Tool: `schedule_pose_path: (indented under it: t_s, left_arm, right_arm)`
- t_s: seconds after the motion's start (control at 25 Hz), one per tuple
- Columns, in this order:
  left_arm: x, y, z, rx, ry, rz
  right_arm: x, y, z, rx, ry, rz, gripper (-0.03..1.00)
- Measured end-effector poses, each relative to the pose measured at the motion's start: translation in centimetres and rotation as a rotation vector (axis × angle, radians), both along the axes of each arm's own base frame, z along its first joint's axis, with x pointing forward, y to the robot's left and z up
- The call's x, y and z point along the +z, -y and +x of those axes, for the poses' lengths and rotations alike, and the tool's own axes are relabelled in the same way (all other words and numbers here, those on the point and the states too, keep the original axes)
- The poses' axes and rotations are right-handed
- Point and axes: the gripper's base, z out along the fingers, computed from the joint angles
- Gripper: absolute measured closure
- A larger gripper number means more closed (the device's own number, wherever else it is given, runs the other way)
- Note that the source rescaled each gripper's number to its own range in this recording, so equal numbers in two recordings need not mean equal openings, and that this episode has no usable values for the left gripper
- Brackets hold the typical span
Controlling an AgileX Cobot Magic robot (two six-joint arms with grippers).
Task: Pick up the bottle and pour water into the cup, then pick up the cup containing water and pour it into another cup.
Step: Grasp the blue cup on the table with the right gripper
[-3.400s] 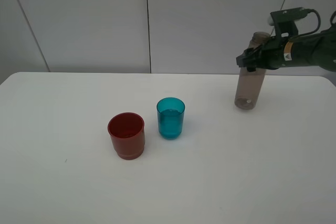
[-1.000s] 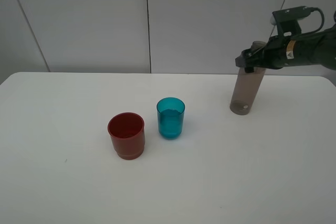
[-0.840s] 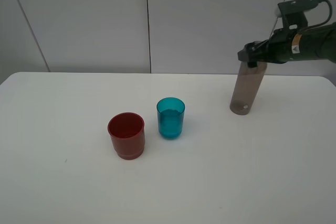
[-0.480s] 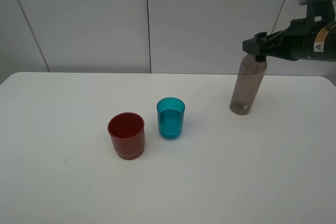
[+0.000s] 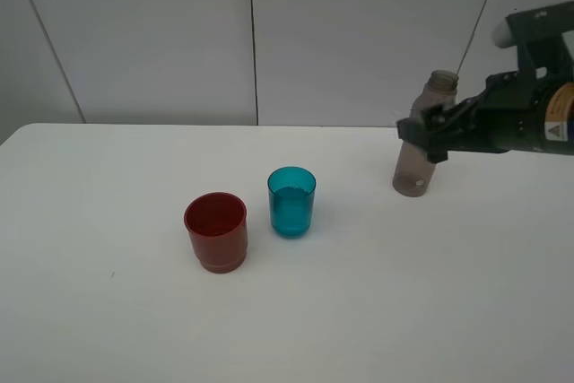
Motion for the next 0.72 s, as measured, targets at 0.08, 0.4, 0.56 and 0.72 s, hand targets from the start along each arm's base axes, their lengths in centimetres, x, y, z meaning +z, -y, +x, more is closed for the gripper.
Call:
schedule_pose_path:
  t_s: [0.08,0.4,0.56,0.72]
  left_arm:
    - [0.0,0.0,0.0,0.0,0.0,0.0]
    - [0.0,0.0,0.0,0.0,0.0,0.0]
    - [0.0,0.0,0.0,0.0,0.0,0.0]
    - [0.0,0.0,0.0,0.0,0.0,0.0]
  right_arm:
    - [-0.8,-1.0,-0.9,0.027,-0.045,-0.013,0.06]
    - [-4.9,-4.2,-1.6,0.126,-0.204,-0.052,0.06]
    - [-7.6,-5.5,-0.9,0.173,-0.263,-0.03,0.06]
    - [-9.8,-6.7,-0.4,0.251,-0.273,-0.02,0.06]
